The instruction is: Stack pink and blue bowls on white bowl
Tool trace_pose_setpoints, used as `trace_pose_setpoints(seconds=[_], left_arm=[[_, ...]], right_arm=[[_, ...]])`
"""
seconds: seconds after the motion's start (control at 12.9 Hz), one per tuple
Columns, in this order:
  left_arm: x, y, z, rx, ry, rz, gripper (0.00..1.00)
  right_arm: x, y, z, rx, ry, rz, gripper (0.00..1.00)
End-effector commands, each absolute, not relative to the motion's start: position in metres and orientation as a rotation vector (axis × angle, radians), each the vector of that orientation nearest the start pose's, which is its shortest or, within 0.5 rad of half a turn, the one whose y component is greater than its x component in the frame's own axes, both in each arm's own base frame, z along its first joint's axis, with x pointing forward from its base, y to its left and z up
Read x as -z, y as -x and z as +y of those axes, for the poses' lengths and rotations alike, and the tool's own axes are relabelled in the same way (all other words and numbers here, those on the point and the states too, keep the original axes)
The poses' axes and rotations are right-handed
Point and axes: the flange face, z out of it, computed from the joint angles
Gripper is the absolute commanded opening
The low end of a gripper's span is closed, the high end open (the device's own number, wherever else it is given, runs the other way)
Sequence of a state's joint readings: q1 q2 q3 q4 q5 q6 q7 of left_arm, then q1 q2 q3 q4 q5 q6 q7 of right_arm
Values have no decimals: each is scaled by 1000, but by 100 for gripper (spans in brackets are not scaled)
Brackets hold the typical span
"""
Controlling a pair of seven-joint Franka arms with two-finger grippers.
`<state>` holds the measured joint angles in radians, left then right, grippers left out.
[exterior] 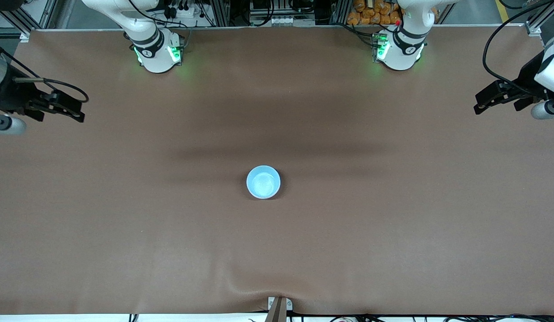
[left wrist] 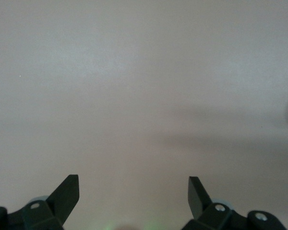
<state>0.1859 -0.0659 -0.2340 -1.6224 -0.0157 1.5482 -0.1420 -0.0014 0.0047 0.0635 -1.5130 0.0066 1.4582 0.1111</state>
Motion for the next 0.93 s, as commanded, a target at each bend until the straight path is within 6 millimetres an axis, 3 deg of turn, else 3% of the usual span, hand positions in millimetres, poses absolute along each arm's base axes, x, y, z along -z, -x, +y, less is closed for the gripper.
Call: trace_pose_setpoints(seconds=[0.0,0.08,0.23,0.39,0.86], left_arm=[[-636,-530,-24,-24,3152,-157,100],[-635,-530,-24,-29,3152,-150,100],[-634,-529,-24,-46,3151,-154,100],[-633,-528,-25,-48,3150,-152,100],[-632,-529,-21,-55,3150,-164,100]], right_arm=[[-611,-490,30,-32,3137,70,100],[-615,-493,30,-14,3148,53,100],[-635,-519,34,29,3175,-72,100],[-648,-541,28,-12,3184,-64,100],[-650,-541,20,-56,3205,-50,100]])
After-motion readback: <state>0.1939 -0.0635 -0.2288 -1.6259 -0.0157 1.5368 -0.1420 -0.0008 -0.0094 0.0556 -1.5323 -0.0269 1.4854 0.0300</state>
